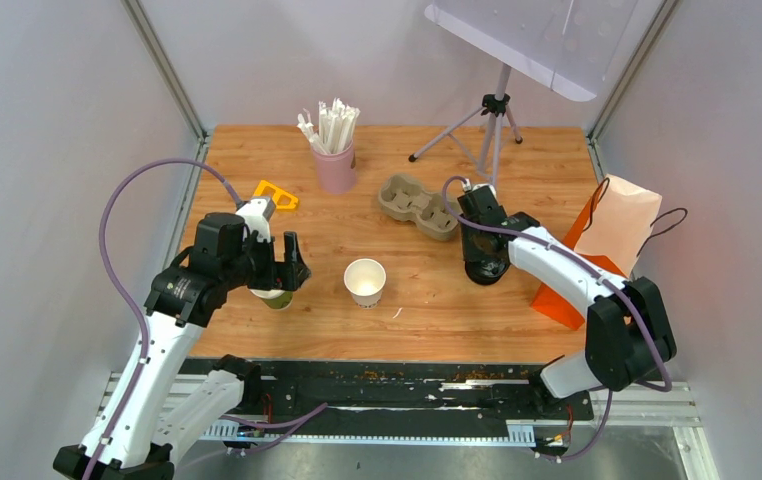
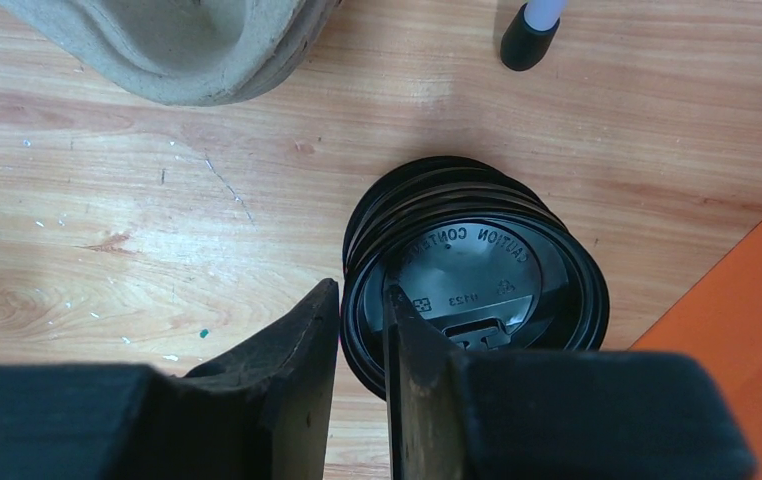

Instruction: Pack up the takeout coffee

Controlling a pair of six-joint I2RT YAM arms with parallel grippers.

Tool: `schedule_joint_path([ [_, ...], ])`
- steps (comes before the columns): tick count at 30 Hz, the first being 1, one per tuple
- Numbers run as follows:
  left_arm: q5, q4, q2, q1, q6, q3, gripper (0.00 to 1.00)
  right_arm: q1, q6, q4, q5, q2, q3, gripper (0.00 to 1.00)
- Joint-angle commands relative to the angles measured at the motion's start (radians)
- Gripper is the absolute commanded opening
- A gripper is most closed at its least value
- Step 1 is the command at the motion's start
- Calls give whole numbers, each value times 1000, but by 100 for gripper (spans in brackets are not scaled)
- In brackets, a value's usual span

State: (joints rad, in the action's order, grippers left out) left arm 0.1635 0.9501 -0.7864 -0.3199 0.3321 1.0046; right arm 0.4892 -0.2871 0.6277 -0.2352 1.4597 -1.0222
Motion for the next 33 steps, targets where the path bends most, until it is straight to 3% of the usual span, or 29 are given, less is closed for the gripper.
schedule_joint_path([
  [1, 12, -19, 6, 5, -4, 4, 100, -5, 6, -36, -20, 16, -39, 24],
  [6, 24, -19, 0, 5, -7, 7, 100, -5, 5, -38, -15, 23, -32, 19],
  [12, 26, -12, 3, 5, -20, 8, 100, -6, 12, -23, -10, -7, -28, 1],
  [33, 135, -96, 22, 4, 19, -15, 99, -5, 4, 110, 100, -253, -42, 0],
])
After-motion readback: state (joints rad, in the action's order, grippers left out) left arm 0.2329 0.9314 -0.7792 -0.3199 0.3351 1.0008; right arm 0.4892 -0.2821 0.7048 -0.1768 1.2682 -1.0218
